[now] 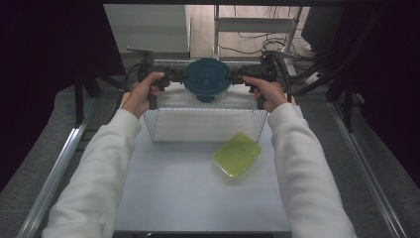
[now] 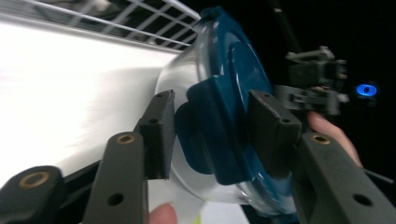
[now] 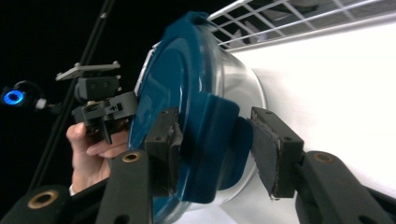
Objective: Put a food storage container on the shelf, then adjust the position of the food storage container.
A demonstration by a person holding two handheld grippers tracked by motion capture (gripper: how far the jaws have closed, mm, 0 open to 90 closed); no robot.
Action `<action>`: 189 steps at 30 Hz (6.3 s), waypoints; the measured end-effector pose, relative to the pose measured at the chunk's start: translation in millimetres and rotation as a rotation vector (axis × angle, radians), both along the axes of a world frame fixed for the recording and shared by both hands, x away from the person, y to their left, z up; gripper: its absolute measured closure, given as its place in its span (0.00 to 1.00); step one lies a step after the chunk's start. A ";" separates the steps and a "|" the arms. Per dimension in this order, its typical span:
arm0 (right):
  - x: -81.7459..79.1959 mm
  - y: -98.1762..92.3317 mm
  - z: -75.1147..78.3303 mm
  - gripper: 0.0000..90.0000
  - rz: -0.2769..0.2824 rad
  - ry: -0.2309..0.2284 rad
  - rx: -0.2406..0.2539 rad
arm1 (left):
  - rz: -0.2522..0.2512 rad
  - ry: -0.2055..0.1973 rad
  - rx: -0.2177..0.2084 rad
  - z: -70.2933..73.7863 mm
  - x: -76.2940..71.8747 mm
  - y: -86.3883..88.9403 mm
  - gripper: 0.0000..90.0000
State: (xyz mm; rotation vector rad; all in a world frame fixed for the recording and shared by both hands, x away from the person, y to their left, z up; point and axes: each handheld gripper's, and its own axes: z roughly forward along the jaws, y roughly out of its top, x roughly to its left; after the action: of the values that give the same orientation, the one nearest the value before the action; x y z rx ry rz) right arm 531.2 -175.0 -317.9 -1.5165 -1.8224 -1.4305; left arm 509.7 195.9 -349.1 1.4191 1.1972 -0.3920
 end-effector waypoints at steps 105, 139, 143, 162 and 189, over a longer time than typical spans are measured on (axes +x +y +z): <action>-124.5 -83.0 -138.1 0.98 0.134 -0.388 -0.798 | -0.127 -0.219 0.644 -135.1 -235.4 -18.5 0.28; -134.4 -35.8 -148.2 0.98 0.455 -0.442 -0.840 | -0.083 -0.166 0.616 -138.7 -243.7 -10.0 0.28; -143.8 -26.8 -149.2 0.98 0.493 -0.443 -0.807 | -0.076 -0.162 0.620 -138.5 -244.2 -8.2 0.28; -167.1 2.4 -153.5 0.98 0.563 -0.446 -0.734 | -0.065 -0.147 0.613 -139.9 -242.4 -4.2 0.29; -198.9 -54.1 -147.9 0.98 0.312 -0.384 -0.638 | -0.051 -0.145 0.613 -139.8 -241.2 -1.3 0.28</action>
State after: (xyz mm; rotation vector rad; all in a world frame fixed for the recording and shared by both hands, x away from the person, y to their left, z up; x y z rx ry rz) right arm 332.3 -229.1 -465.9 -1.1592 -2.8013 -1.0930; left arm 268.5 194.6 -488.8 1.9660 1.2158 0.0600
